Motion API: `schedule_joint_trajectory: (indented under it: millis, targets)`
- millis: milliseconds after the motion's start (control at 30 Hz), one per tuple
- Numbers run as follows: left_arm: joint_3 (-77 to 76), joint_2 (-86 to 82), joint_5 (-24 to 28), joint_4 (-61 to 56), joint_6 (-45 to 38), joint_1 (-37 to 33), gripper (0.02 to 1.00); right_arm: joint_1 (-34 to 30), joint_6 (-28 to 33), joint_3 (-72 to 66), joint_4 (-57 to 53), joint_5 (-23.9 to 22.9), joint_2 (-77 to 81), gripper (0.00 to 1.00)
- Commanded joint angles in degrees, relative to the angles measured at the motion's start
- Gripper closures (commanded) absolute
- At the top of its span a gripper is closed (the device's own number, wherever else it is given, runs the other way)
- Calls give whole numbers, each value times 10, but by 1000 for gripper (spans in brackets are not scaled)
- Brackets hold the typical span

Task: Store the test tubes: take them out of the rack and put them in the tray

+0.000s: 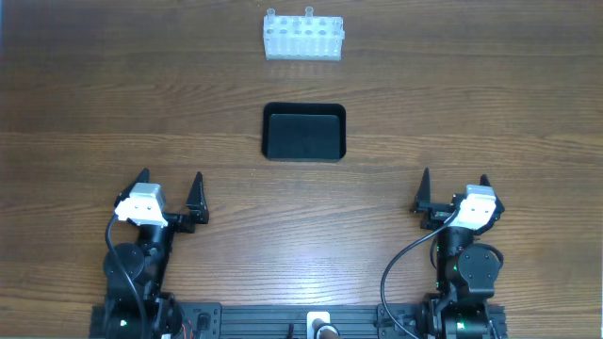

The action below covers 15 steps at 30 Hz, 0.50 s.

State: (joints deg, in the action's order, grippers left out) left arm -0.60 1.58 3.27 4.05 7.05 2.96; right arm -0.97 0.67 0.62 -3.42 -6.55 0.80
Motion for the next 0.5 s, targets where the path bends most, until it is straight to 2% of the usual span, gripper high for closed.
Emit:
schedule_joint_trajectory:
  millis: [33, 267, 500]
  targets:
    - [3, -5, 9, 1, -9, -2, 18, 4, 2, -3, -2, -4, -5, 9]
    - [3, 3, 9, -8, -9, -3, 18, 4, 2, -3, -2, -4, -5, 7]
    - [-33, 171, 8, -179, -9, -16, 23, 4, 2, -3, -2, -4, -5, 9]
